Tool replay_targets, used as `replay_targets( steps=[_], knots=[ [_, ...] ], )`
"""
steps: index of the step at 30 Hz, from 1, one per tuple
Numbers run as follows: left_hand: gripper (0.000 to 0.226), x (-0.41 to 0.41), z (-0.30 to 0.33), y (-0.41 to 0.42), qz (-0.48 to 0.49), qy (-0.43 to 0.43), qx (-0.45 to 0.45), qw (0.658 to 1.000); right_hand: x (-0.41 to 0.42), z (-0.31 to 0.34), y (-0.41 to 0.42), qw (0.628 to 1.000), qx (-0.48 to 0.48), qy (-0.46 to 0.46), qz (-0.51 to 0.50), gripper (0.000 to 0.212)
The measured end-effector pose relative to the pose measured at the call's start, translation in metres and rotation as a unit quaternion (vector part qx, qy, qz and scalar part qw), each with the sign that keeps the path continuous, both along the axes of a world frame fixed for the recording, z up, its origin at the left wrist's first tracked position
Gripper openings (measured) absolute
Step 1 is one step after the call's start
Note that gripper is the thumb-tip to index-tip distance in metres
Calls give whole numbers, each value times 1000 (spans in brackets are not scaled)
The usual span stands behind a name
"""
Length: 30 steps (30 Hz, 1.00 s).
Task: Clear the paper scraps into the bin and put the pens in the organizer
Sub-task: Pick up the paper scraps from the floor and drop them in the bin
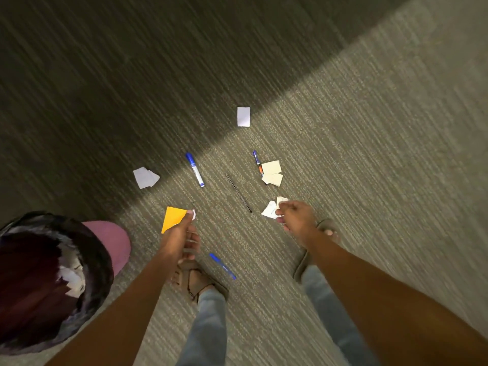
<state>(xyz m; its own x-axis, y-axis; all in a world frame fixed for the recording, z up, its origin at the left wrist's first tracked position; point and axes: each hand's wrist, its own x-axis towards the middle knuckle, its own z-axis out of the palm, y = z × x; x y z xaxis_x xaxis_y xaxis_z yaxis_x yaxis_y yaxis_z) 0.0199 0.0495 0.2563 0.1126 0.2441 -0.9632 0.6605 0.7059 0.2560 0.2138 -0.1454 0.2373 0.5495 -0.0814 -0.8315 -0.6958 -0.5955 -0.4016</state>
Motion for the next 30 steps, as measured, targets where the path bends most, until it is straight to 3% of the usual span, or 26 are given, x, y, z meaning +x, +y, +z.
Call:
replay_targets(
  steps=[4, 7, 10, 15, 17, 19, 22, 24, 27, 30],
  knots=[
    [34, 13, -42, -13, -5, 13, -13, 1000, 3, -46, -9, 999, -31, -15, 32, 8],
    [25, 24, -85, -27, 0, 14, 56, 998, 20, -87, -19, 994, -19, -51, 95, 16],
    [22, 38, -122, -64, -35, 10, 111, 993, 37, -122, -44, 974, -80, -73, 200, 25],
    [20, 80, -181, -125, -133, -8, 194, 972, 64, -162, -74, 927, -138, -97, 336, 22],
    [30, 100, -202, -152, -226, -24, 232, 946, 70, -182, -86, 886, -137, -107, 429, 34],
    [42, 115, -214, -174, -332, -23, 287, 898, 71, -193, -91, 835, -124, -135, 519, 50],
    [58, 133, -238, -201, -397, -15, 375, 838, 70, -218, -95, 747, -94, -196, 628, 65],
    [69, 141, -251, -213, -453, -20, 399, 797, 67, -229, -97, 711, -75, -204, 669, 72],
    [82, 149, -266, -215, -540, -11, 409, 735, 65, -242, -104, 692, -83, -222, 682, 75],
    [76, 152, -274, -208, -589, -7, 413, 695, 66, -251, -111, 727, -67, -219, 648, 70]
  ],
)
